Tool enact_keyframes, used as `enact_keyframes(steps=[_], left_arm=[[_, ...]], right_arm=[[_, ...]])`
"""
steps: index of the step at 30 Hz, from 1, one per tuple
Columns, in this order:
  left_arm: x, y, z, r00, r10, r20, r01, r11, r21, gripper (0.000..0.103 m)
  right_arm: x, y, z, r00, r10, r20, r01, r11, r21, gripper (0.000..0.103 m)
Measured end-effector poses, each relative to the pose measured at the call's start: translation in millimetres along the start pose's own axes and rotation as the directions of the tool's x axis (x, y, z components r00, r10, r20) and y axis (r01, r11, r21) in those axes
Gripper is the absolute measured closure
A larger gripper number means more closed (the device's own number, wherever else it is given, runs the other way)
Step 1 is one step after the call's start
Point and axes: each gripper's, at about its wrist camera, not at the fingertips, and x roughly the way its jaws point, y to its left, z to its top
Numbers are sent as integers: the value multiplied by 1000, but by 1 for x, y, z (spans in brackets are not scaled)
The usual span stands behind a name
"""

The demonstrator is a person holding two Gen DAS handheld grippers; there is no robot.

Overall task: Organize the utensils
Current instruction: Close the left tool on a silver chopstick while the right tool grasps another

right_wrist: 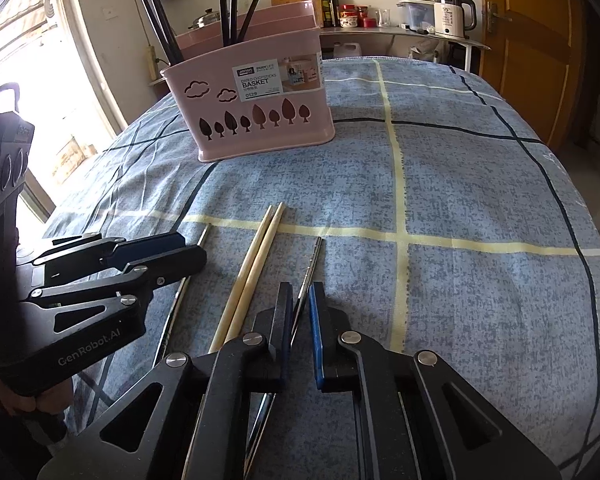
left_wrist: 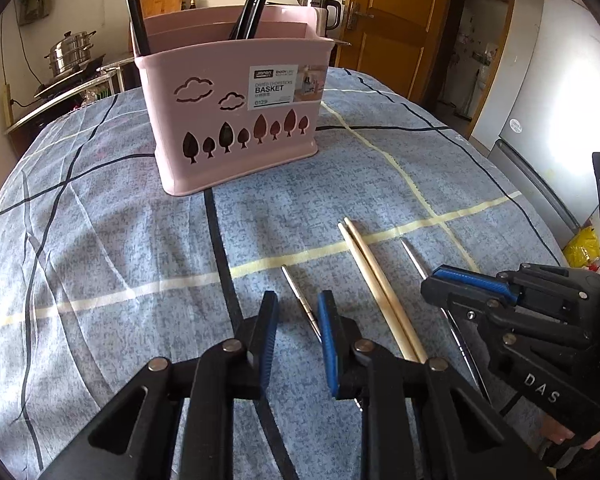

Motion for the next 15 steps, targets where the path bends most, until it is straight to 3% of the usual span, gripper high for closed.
enact_keyframes(steps=[3, 8, 15], left_arm=[[-1, 0, -2, 1000, -12, -7, 12, 1000, 7, 92], [-5, -1, -6, 1000, -3, -25, 4, 1000, 26, 93], [-3, 9, -1, 998, -35, -49, 33, 999, -36, 93]], right_arm=[[-3, -5, -1, 1000, -8, -7, 8, 1000, 6, 95], [-4, -9, 1, 999, -22, -25, 23, 999, 23, 94], [4, -10, 11, 998, -52, -37, 54, 998, 43, 94]])
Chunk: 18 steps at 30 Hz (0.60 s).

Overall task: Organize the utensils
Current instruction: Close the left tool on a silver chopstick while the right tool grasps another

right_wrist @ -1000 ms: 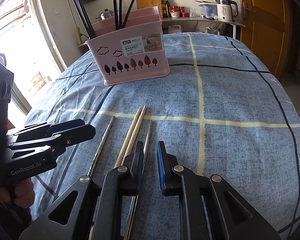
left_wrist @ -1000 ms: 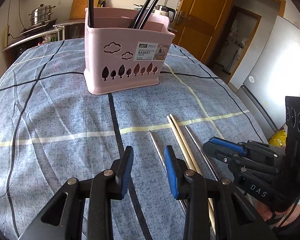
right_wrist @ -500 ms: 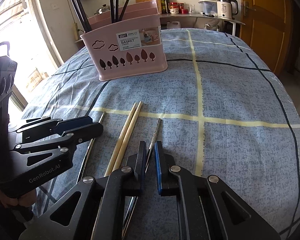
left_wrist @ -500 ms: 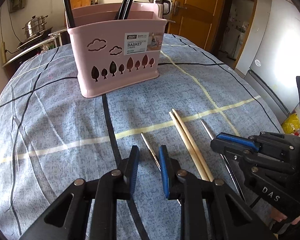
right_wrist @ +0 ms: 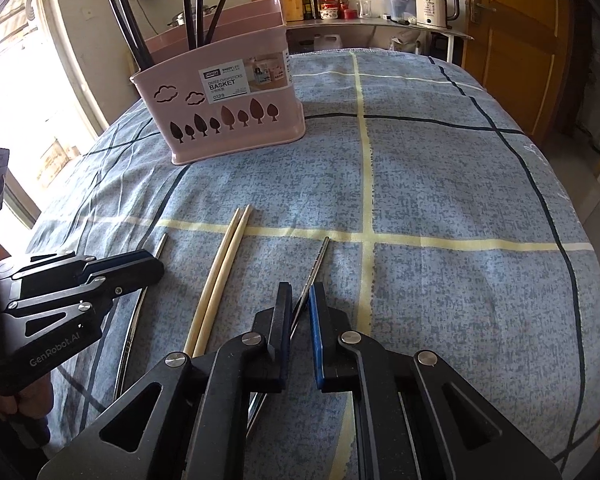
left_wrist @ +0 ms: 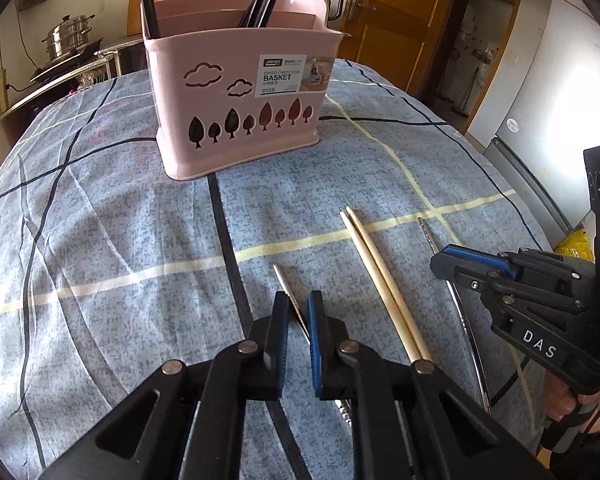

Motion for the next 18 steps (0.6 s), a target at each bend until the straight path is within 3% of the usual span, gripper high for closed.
enact_keyframes(steps=[9, 18], left_arm=[[5, -3, 5, 1000, -3, 4, 3, 1000, -1, 85], [9, -11, 5, 999, 28, 26, -29, 999, 34, 86]], right_arm=[[5, -1, 9, 1000, -22, -10, 22, 1000, 20, 94], [15, -1, 19, 999, -35, -5, 36, 999, 17, 93]])
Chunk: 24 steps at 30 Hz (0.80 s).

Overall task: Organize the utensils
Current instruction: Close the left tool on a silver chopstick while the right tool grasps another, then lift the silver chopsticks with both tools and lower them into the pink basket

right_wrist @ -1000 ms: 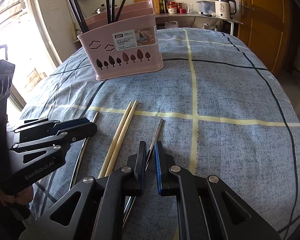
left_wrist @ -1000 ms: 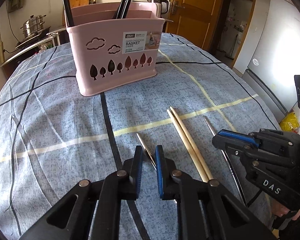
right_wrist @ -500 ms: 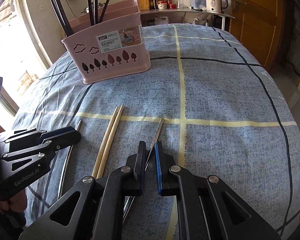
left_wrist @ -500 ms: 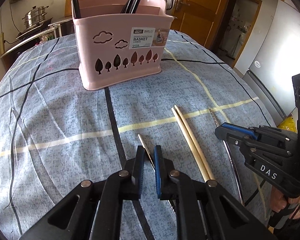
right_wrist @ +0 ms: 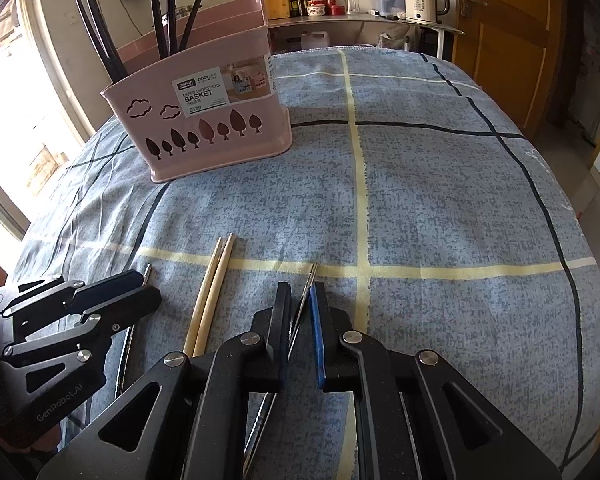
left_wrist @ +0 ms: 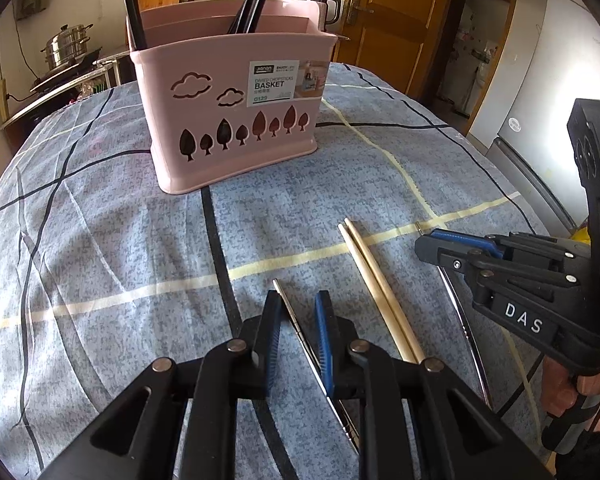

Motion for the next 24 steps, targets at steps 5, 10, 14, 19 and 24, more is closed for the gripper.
enact_keyframes(steps=[5, 10, 14, 19, 24], left_arm=[[0, -2, -1, 1000, 24, 5, -24, 1000, 17, 93], [-2, -1, -1, 1000, -4, -5, 4, 1000, 9, 98], [-12, 3, -2, 1000, -28, -1, 28, 1000, -12, 99], [-39, 7, 8, 997, -57, 57, 58, 998, -21, 99], [-71, 9, 28, 988, -59, 140, 59, 998, 0, 99]], right_arm=[[-2, 0, -2, 1000, 11, 3, -11, 1000, -4, 96], [-6, 4, -5, 999, 47, 10, -47, 999, -18, 99], [-18, 9, -5, 996, 75, 43, -74, 997, -31, 99], [-41, 12, 4, 988, 108, 109, -103, 994, -46, 99], [-66, 12, 22, 975, 118, 190, -108, 992, -63, 99]])
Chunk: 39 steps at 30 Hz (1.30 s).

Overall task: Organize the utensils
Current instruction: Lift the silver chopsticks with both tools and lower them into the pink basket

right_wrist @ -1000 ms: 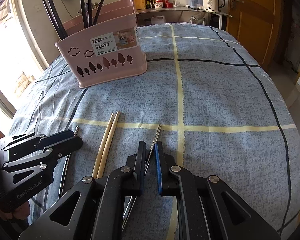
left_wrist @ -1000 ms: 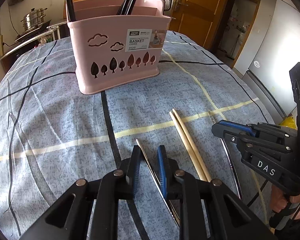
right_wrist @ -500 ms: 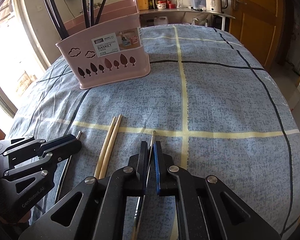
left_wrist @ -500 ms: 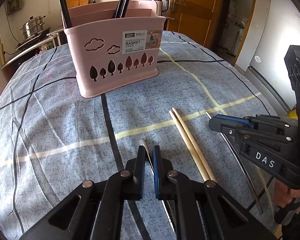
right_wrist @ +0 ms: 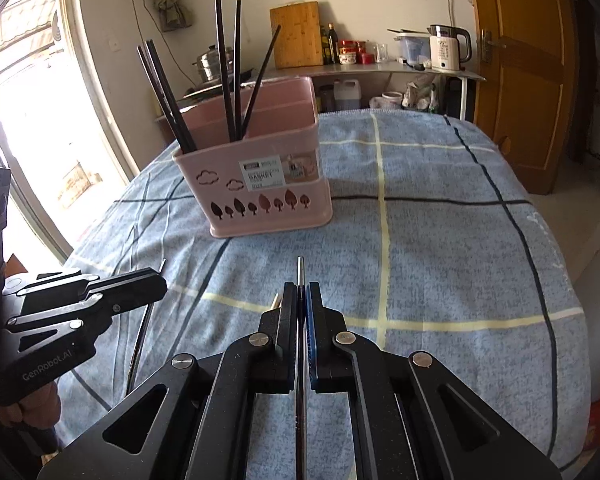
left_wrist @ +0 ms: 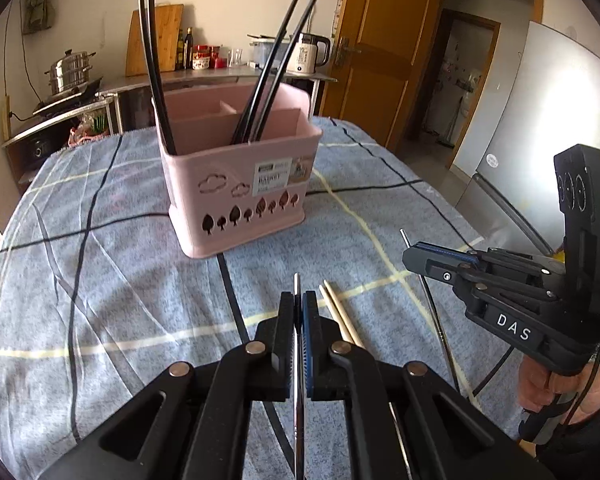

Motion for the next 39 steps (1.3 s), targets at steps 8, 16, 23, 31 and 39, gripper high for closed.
enact_keyframes(steps=[8, 16, 23, 31, 39], left_arm=[[-36, 7, 38, 992, 22, 125, -25, 1000, 19, 99], [-52, 13, 53, 983, 27, 183, -32, 999, 24, 99], [-44, 17, 48, 987, 30, 156, -33, 999, 13, 99], [-44, 14, 47, 987, 30, 157, -34, 999, 23, 99], [-46, 12, 45, 987, 26, 160, -30, 999, 20, 99]], right_arm=[[-34, 5, 34, 992, -12, 128, 17, 999, -38, 99], [-52, 10, 51, 981, -3, 193, 16, 998, -64, 99], [-45, 10, 42, 988, -1, 153, 10, 998, -58, 99], [-42, 8, 39, 989, 0, 148, 10, 998, -62, 99], [-43, 6, 40, 989, -4, 147, 12, 998, -55, 99]])
